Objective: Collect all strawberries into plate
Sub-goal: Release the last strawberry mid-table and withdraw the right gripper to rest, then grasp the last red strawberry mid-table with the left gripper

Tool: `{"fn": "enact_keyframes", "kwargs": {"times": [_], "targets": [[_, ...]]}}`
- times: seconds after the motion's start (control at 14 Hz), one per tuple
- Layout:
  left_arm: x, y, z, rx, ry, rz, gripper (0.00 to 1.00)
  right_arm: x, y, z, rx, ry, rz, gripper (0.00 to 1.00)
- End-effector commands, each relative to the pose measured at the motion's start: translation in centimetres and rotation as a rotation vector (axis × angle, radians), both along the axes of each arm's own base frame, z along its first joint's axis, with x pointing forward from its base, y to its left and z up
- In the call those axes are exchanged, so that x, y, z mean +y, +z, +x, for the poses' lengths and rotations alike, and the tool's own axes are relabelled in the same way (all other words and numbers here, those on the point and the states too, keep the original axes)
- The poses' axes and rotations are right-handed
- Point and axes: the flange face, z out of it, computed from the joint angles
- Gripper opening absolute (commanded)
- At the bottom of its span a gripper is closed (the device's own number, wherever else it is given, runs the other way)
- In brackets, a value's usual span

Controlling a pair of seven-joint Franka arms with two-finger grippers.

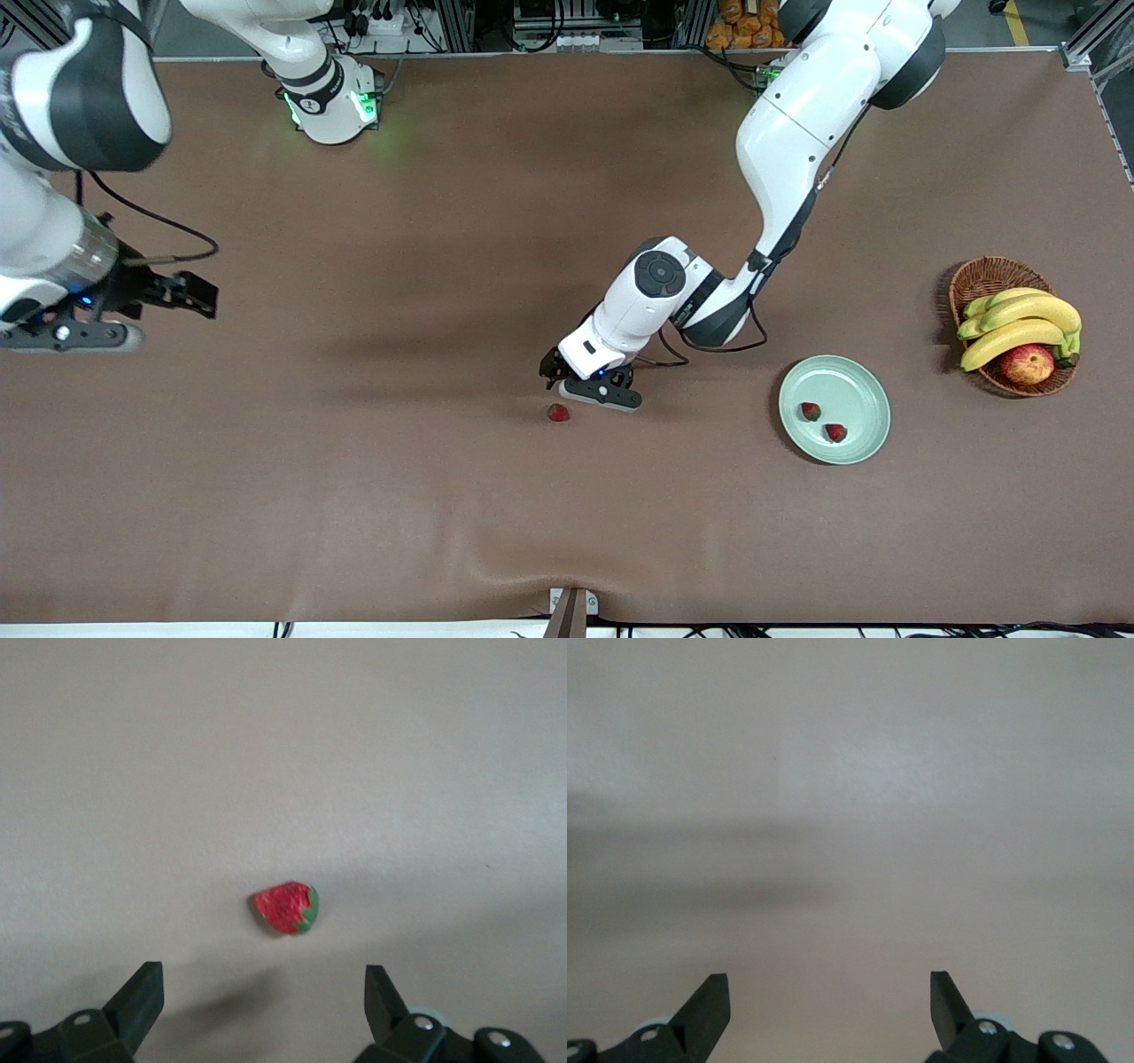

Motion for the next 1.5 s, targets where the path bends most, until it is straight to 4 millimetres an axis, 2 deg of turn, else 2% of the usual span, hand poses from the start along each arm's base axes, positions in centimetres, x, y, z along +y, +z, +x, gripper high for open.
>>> {"fn": "enact_keyframes", "kwargs": {"times": [0.0,0.14,0.29,0.36,0.5,0.71,0.78,1.0,1.43], "targets": [[-1.8,-0.5,-0.4,-0.078,-0.029,0.036,1.00,-1.7,3.5,-2.2,0.036,-0.011,0.069,1.00],[-2.0,-0.7,-0.3,-0.102,-0.031,0.025,1.00,-3.2,5.9,-3.3,0.060,-0.032,0.075,1.00],[-2.1,-1.0,-0.3,-0.121,-0.031,0.004,1.00,-4.1,7.1,-4.2,0.081,0.004,0.082,1.00],[-2.1,-1.5,-0.3,-0.128,-0.032,-0.005,1.00,-4.3,8.4,-5.0,0.063,0.013,0.082,1.00],[-2.2,-2.9,-0.3,-0.151,-0.033,-0.034,0.98,-4.2,9.6,-6.1,0.060,0.016,0.077,1.00],[-2.3,-3.3,-0.2,-0.171,-0.048,-0.035,0.92,-5.0,9.8,-6.3,0.058,0.003,0.070,1.00],[-2.9,-3.5,-0.8,-0.171,-0.059,-0.031,0.89,-5.2,9.8,-6.3,0.060,0.000,0.072,1.00],[-3.0,-4.0,-0.7,-0.202,-0.074,0.004,0.75,-5.2,9.8,-6.5,0.068,-0.004,0.080,1.00],[-2.3,-5.0,-0.3,-0.233,-0.070,-0.006,0.73,-5.1,10.2,-6.7,0.063,-0.015,0.085,1.00]]}}
